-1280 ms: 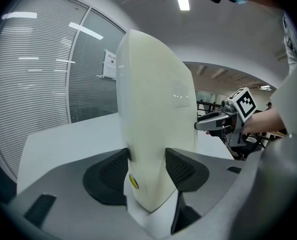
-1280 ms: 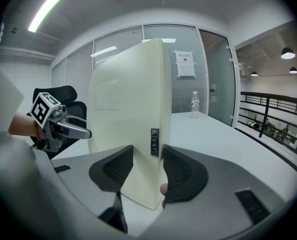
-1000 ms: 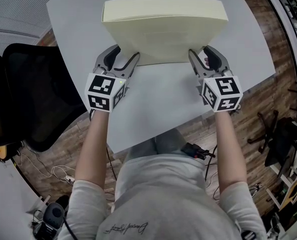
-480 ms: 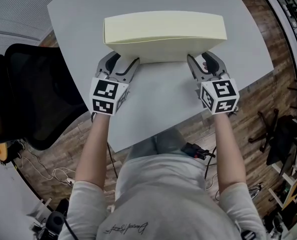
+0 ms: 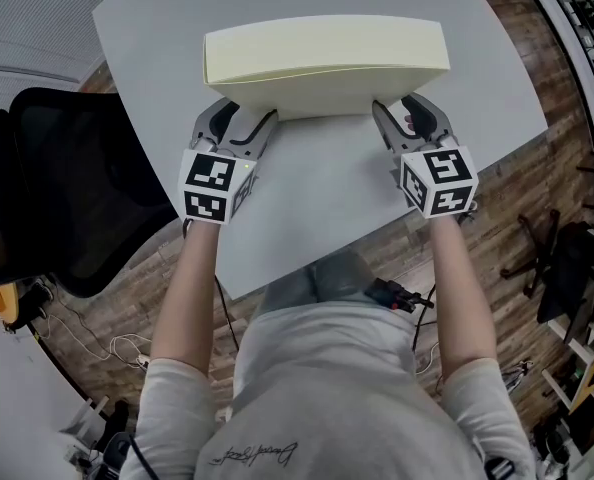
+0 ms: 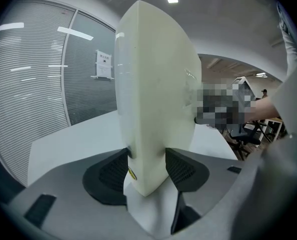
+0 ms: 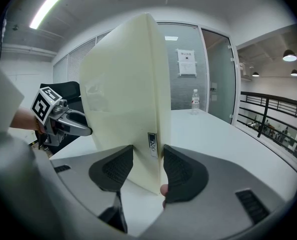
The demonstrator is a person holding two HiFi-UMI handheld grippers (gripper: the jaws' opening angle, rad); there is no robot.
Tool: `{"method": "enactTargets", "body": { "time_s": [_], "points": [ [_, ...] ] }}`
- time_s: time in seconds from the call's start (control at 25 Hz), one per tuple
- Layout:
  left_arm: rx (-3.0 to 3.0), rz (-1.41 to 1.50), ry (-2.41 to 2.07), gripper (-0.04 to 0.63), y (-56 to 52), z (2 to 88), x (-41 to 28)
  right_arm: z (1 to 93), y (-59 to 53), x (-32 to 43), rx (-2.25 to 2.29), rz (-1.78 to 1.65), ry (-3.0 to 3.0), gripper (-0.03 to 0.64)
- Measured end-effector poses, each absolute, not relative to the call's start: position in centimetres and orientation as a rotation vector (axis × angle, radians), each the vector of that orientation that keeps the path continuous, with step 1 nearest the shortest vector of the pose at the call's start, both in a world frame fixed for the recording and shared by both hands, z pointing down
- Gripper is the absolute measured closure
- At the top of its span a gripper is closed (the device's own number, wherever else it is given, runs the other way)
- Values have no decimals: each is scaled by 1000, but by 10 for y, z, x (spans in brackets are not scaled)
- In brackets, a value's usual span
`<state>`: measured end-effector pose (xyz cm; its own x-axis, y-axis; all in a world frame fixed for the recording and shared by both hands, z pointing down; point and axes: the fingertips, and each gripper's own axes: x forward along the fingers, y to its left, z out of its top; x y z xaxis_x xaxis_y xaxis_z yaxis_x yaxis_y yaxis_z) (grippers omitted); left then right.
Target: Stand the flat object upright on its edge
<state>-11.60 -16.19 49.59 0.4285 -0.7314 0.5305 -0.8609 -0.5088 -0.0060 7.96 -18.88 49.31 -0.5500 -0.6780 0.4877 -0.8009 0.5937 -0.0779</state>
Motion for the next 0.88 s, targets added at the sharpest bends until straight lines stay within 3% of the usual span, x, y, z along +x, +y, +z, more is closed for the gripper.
{"method": "enactTargets", "body": {
  "time_s": [0.88],
  "points": [
    [2383, 708, -1415, 325, -164, 494, -117, 493, -192, 78, 1196, 442, -2438, 400]
  ]
}}
